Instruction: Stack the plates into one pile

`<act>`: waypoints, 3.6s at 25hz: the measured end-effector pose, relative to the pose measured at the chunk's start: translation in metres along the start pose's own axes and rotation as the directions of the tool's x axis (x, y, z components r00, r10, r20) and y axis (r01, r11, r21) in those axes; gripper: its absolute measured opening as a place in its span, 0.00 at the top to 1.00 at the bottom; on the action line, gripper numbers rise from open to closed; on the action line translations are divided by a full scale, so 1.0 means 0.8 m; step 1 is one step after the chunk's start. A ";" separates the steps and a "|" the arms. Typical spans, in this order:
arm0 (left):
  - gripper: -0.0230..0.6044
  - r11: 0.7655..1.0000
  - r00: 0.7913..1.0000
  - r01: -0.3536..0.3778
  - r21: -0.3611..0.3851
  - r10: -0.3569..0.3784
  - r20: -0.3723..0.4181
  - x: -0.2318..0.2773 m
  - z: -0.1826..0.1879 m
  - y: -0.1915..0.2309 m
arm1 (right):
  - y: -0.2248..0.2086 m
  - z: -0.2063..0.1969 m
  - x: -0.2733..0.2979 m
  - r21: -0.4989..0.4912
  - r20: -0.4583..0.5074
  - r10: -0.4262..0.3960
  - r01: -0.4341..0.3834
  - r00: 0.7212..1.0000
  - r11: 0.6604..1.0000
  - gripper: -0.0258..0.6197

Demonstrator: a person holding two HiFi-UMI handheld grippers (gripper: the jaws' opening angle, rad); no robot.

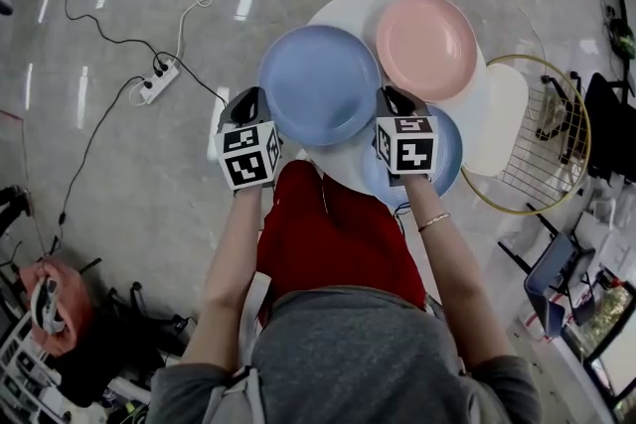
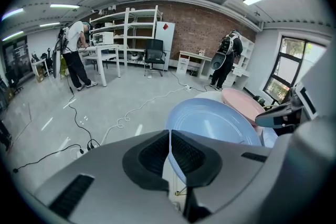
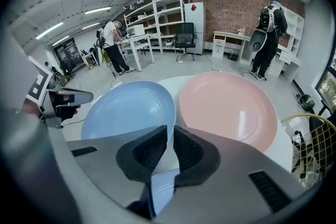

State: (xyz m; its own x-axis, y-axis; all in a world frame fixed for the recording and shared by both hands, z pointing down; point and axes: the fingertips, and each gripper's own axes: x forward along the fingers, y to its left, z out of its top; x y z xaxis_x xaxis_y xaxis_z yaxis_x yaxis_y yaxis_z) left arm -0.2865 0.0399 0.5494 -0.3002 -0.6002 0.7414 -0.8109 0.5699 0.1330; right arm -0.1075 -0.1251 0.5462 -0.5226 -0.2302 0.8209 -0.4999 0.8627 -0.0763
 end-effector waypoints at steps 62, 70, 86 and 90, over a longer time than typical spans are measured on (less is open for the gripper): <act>0.83 0.995 0.989 0.090 0.040 -0.085 -0.117 0.024 0.030 0.003 | 0.026 0.001 -0.015 0.204 -0.078 -0.015 0.030 0.997 0.978 0.85; 0.83 0.947 0.960 0.265 0.180 -0.242 -0.138 0.027 0.053 -0.077 | -0.019 -0.028 -0.077 0.350 -0.014 -0.144 0.140 0.989 0.926 0.85; 0.83 0.738 0.843 0.536 0.411 -0.439 -0.312 0.007 0.001 -0.290 | -0.115 -0.181 -0.208 0.619 -0.051 -0.373 0.322 0.927 0.716 0.85; 0.82 0.691 0.818 0.572 0.441 -0.443 -0.367 0.003 -0.031 -0.317 | -0.122 -0.221 -0.221 0.664 -0.083 -0.395 0.346 0.915 0.663 0.85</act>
State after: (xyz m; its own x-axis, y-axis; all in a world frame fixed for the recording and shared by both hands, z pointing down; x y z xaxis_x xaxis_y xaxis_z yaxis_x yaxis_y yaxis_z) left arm -0.0692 -0.0921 0.5333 0.2980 -0.5371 0.7891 -0.9539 -0.1974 0.2259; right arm 0.1561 -0.0889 0.5086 -0.2237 -0.5139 0.8282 -0.9708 0.1929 -0.1426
